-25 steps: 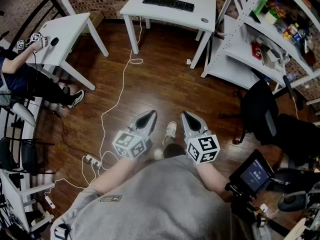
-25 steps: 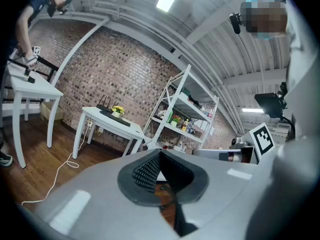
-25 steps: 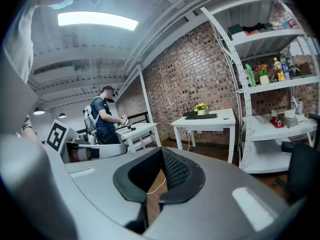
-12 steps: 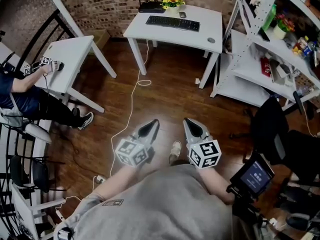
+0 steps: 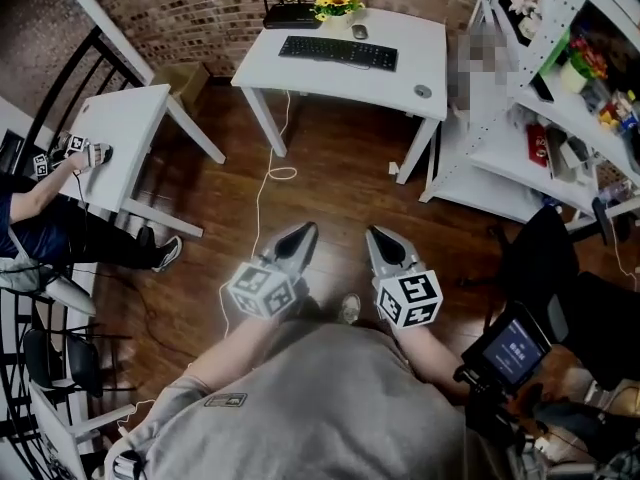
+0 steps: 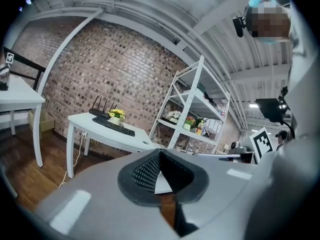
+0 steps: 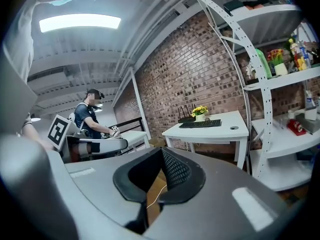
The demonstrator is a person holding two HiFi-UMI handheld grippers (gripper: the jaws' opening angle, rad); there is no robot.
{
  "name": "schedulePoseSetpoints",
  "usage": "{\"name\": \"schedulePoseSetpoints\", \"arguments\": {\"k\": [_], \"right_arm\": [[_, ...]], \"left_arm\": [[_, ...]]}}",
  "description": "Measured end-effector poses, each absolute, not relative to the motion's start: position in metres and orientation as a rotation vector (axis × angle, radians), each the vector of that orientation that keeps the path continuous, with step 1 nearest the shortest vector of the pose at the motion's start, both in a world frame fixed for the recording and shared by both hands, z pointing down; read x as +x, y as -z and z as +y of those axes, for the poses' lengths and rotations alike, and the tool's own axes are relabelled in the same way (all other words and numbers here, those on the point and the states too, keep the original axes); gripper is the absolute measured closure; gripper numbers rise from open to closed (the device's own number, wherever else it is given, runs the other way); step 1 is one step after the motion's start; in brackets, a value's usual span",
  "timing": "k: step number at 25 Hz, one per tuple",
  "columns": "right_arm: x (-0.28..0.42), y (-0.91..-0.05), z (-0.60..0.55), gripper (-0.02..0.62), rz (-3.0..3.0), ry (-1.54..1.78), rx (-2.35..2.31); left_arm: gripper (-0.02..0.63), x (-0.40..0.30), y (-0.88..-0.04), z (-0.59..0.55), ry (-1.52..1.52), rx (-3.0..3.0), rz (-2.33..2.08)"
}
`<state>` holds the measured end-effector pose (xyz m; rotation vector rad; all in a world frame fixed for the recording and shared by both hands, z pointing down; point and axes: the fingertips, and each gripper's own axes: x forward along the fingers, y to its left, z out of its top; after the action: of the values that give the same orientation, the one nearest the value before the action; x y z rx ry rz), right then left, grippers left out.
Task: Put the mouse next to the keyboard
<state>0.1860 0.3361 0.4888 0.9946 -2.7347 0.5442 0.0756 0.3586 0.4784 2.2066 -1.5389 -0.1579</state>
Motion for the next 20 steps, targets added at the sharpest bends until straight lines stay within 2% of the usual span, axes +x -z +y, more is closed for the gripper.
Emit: {"name": "schedulePoseSetpoints", "arguments": {"k": [7, 14, 20], "right_arm": [[0.141, -0.491, 0.267, 0.584, -2.685, -0.538, 1.076], [0.058, -0.474, 0.204, 0.584, -2.631, -0.519, 1.189], [0.024, -0.477, 0.159, 0.584, -2.604, -0.513, 1.258]], "left_arm": [[0.611, 0.029, -0.483, 0.285, 0.171, 2.239, -1.459], [0.611, -0.051, -0.471, 0.212, 0.172, 2.307, -1.348], [0.611, -0.094, -0.474, 0.158, 0.188, 2.327, -1.324]]}}
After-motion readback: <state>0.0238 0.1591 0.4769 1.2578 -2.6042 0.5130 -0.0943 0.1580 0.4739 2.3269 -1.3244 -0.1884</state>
